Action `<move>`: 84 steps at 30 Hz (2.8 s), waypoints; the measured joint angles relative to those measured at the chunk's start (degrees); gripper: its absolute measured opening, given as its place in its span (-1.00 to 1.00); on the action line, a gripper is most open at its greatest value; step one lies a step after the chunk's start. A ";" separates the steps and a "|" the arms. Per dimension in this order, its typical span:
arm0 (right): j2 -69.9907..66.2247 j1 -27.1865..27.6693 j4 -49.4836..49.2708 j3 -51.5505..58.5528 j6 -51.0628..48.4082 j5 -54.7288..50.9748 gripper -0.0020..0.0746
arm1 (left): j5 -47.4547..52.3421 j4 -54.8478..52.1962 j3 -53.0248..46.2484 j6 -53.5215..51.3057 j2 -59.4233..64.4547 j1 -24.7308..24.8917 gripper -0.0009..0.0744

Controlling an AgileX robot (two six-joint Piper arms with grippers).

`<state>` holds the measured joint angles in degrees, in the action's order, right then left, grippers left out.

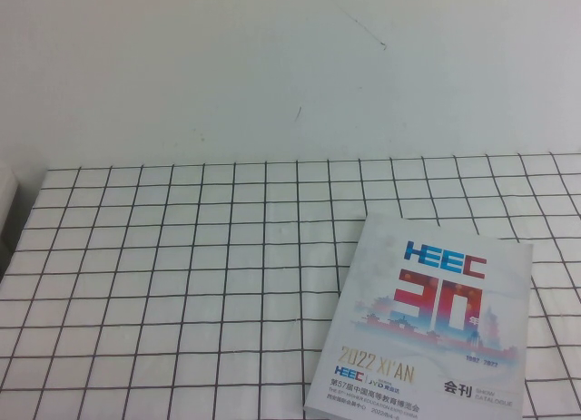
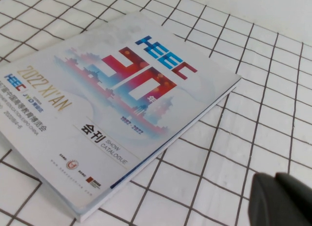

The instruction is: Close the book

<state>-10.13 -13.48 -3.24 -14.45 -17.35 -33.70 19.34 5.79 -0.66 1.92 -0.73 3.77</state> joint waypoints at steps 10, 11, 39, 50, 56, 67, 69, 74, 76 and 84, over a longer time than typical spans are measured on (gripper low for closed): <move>10.77 10.00 4.33 14.17 0.56 13.90 -0.95 | 0.00 0.00 0.00 0.13 0.00 0.00 -0.99; 10.77 10.31 4.33 15.05 1.36 14.34 -0.95 | 0.00 0.00 0.00 0.13 0.00 0.00 -0.99; 10.77 13.84 4.33 15.46 15.93 13.65 -0.95 | 0.00 0.00 0.00 0.13 -0.07 0.00 -0.99; 10.77 11.35 4.33 15.46 16.05 13.65 -0.95 | 0.00 0.00 0.00 0.13 -0.07 0.00 -0.99; 10.77 11.35 4.22 15.46 16.05 13.65 -0.95 | 0.00 0.00 0.00 0.13 -0.07 0.00 -0.99; 10.77 11.35 4.22 15.46 16.05 13.65 -0.95 | 0.00 0.00 0.00 0.13 -0.07 0.00 -0.99; 10.77 11.35 4.22 15.56 16.05 13.65 -0.95 | 0.00 0.00 0.00 0.13 -0.07 0.00 -0.99; 10.77 11.35 4.22 15.56 16.05 13.65 -0.95 | 0.00 0.00 0.00 0.13 -0.07 0.00 -0.99; 10.77 11.35 4.22 15.56 16.05 13.65 -0.95 | 0.00 0.00 0.00 0.13 -0.07 0.00 -0.99; 10.77 11.35 4.22 15.56 16.05 13.65 -0.95 | 0.00 0.00 0.00 0.13 -0.07 0.00 -0.99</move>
<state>0.64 -2.13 0.98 1.10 -1.29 -20.05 19.34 5.79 -0.66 2.05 -0.80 3.77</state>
